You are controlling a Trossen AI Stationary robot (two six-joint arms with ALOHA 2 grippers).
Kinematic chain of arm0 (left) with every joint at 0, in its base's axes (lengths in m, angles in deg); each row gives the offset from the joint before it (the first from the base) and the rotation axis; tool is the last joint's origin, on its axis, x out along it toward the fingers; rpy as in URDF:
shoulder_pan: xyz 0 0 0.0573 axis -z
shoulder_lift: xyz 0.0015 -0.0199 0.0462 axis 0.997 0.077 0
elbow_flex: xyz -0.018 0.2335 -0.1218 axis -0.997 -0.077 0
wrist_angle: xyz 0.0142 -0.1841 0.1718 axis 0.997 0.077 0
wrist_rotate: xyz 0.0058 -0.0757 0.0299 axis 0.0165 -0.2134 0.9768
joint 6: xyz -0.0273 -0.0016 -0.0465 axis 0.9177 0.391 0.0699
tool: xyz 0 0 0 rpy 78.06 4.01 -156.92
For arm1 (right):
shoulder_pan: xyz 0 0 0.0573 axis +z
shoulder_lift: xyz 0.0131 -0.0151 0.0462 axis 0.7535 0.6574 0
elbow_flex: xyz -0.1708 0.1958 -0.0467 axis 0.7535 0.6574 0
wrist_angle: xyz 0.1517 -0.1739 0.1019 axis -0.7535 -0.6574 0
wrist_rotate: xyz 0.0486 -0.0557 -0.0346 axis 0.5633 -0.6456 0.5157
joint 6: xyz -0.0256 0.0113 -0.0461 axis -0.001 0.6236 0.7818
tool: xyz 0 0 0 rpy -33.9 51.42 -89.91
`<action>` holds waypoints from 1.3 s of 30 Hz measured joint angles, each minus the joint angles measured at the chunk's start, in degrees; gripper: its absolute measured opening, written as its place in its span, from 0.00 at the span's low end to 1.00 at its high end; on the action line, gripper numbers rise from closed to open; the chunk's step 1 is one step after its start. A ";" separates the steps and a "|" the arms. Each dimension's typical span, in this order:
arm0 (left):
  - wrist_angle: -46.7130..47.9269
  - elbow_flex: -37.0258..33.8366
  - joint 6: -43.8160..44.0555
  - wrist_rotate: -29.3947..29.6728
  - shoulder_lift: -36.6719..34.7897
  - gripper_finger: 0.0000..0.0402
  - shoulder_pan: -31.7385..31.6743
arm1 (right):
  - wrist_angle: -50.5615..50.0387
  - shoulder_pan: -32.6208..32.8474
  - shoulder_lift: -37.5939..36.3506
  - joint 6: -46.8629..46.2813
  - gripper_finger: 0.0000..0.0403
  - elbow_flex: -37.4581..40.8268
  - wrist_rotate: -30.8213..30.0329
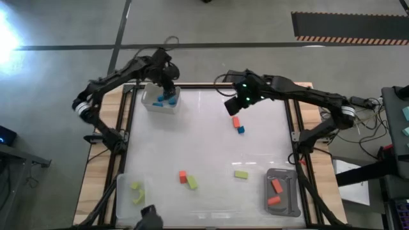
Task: Sort & place blocks by color
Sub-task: Put the orange block into the black bin
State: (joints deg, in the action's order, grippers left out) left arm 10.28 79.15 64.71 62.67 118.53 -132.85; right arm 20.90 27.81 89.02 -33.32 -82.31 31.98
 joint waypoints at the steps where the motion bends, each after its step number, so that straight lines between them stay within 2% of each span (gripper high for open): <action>1: -1.36 -0.41 2.89 -0.81 -1.95 0.40 0.53 | -0.26 -0.67 1.32 -0.81 0.02 0.00 0.19; 8: -10.11 -1.72 19.98 -1.40 -13.60 0.40 5.26 | -5.84 -4.85 11.15 -5.18 0.02 0.00 0.16; 15: -18.34 -1.72 29.65 -1.37 -20.67 0.40 8.79 | -7.73 -7.01 20.45 -4.28 0.02 0.00 0.14; 19: -21.38 -1.72 30.83 -1.35 -22.97 0.40 10.22 | -11.00 -7.13 23.92 -4.11 0.04 0.00 -0.19; 23: -23.18 -1.72 30.83 -1.37 -23.82 0.40 10.89 | -11.91 -7.07 25.57 -4.30 0.11 0.00 -0.25; 31: -23.88 -1.72 30.74 -1.31 -23.17 0.40 10.90 | -11.34 -7.07 25.97 -6.05 0.32 0.43 -0.27; 39: -23.90 -1.72 30.72 -1.31 -21.07 0.40 10.90 | -6.82 -7.07 25.97 -7.10 0.50 4.56 -0.29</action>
State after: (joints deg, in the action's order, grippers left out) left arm -13.62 77.42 95.43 61.36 97.46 -121.95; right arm 14.08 20.73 114.99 -40.42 -77.75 31.69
